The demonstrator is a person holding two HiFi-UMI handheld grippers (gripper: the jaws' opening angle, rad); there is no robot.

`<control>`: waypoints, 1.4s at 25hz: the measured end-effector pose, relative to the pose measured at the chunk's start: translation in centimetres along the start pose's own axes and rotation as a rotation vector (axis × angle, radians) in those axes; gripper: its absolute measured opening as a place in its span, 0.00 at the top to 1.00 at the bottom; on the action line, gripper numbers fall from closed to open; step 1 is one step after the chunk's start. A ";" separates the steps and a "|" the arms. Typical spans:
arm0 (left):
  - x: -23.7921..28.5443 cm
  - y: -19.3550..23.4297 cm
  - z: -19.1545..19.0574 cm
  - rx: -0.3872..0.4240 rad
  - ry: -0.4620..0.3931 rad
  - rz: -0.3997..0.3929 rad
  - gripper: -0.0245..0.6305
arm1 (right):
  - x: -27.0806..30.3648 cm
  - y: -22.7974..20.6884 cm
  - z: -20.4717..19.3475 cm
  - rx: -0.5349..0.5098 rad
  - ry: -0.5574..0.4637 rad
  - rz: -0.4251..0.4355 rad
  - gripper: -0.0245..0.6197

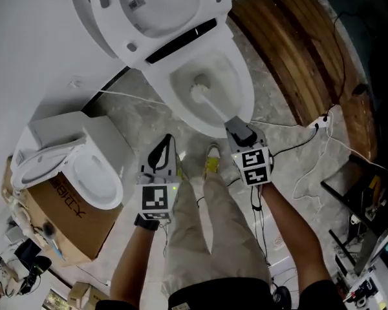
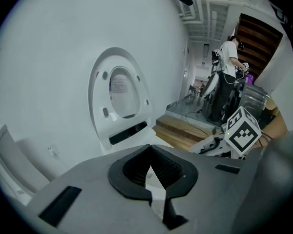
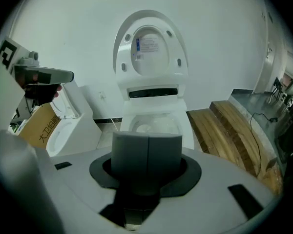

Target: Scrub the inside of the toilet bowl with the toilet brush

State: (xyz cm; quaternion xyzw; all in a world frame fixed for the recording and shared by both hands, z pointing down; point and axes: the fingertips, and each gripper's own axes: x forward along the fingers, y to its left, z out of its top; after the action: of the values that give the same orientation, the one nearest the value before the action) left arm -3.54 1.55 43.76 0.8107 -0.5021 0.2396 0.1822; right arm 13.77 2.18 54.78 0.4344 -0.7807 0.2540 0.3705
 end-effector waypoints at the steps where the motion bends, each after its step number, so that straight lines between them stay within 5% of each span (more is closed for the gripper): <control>1: 0.4 0.3 -0.8 0.010 0.006 -0.007 0.93 | 1.2 -0.1 -0.2 -0.007 0.002 -0.004 0.72; 4: 0.8 2.1 -3.5 0.018 0.020 0.006 0.93 | 4.8 0.1 0.0 -0.087 0.017 0.007 0.72; 8: 1.3 4.7 -6.9 -0.102 0.035 0.066 0.93 | 8.6 1.7 1.2 -0.211 0.024 0.062 0.72; 12: 2.5 4.8 -7.5 -0.123 0.005 0.059 0.93 | 11.2 3.6 1.9 -0.294 0.025 0.082 0.72; 23: 3.9 3.2 -7.4 -0.089 -0.006 -0.030 0.93 | 14.0 4.4 3.5 -0.293 0.025 0.069 0.72; 35: 4.0 2.6 -7.5 -0.127 0.007 -0.028 0.93 | 16.4 3.4 5.3 -0.386 0.035 -0.005 0.72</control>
State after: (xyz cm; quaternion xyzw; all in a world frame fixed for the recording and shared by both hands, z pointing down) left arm -5.90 1.58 52.29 0.8034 -0.5045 0.2075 0.2385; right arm 3.23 -7.96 64.50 0.3529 -0.8073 0.1060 0.4609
